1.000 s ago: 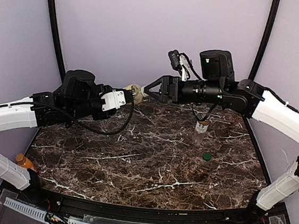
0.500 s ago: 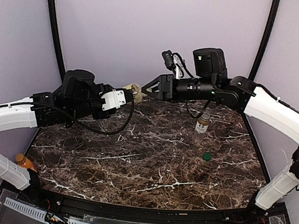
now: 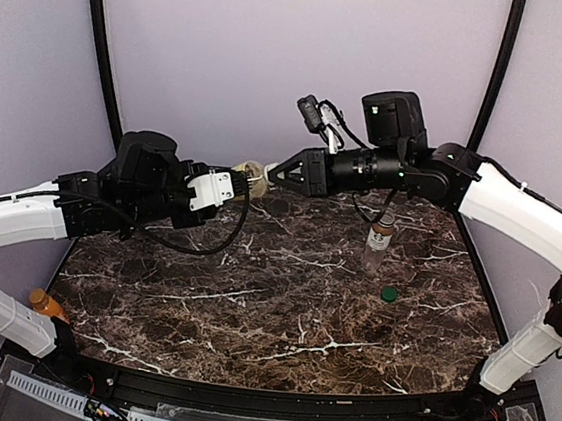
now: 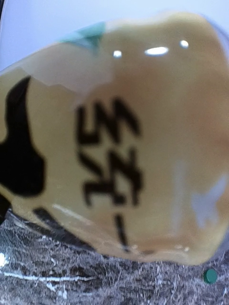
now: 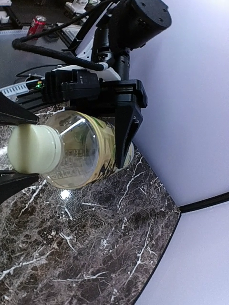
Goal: Unscrew the bottle caps
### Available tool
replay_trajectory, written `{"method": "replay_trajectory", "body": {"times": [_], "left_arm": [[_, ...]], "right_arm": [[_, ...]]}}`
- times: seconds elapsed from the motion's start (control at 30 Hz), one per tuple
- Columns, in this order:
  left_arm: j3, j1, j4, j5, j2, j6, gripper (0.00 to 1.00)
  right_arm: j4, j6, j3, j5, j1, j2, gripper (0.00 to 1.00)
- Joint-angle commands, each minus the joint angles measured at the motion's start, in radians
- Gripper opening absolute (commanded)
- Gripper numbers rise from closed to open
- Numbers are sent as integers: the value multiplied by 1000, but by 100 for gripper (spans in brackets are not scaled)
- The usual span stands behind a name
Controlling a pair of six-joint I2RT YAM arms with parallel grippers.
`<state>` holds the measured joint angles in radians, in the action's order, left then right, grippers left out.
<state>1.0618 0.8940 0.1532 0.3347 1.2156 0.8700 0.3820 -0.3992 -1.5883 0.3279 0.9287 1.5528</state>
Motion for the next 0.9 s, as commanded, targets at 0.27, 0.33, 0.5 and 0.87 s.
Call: {"method": "replay_trajectory", "body": {"times": [0.27,0.33,0.5,0.87], "left_arm": [[112,1,563,-633,-8,-109,1],[118,2,598,-676,-6,-118,1],[118,2,613,-690,-8,-116,1],[104,1,586,-661,-18,-118,1]], "right_arm": [[99,1155,127,-215,293,-124,0],[123,1229,105,-276,322,-108,0],[157,1366,81,-418,370,-77,0],[-11,1295,152,-440,378,-117,87]]}}
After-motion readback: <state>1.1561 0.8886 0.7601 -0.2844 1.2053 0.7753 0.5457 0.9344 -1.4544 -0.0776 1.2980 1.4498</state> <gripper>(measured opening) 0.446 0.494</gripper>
